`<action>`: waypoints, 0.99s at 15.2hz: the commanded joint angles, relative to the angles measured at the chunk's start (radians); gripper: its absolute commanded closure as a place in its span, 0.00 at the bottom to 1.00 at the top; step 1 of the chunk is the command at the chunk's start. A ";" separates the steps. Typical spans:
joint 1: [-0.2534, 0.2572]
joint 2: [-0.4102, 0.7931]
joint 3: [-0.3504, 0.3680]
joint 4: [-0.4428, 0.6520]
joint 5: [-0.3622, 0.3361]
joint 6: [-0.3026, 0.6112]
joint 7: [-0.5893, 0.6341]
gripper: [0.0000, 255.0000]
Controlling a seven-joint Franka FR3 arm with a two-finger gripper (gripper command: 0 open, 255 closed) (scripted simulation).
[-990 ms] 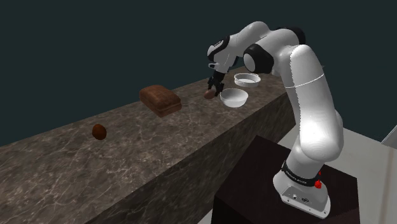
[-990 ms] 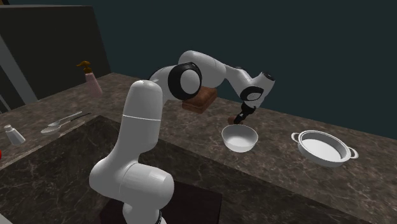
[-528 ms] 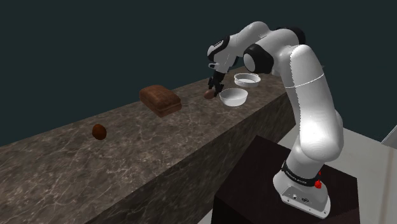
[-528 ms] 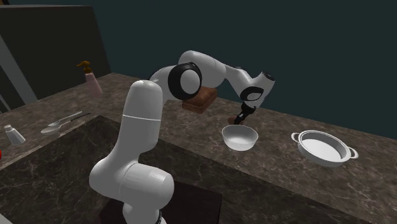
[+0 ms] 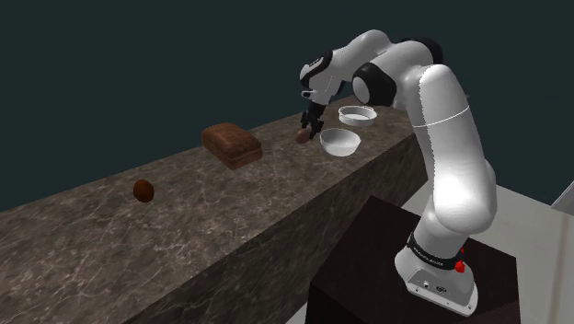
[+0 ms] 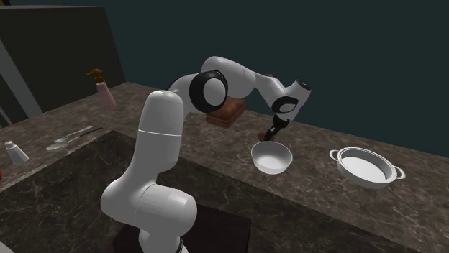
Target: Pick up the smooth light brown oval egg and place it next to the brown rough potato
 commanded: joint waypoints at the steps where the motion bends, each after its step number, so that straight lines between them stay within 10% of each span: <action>1: 0.002 -0.011 -0.006 0.007 -0.010 -0.016 0.009 1.00; 15: 0.009 -0.081 -0.040 0.092 -0.073 -0.141 0.082 1.00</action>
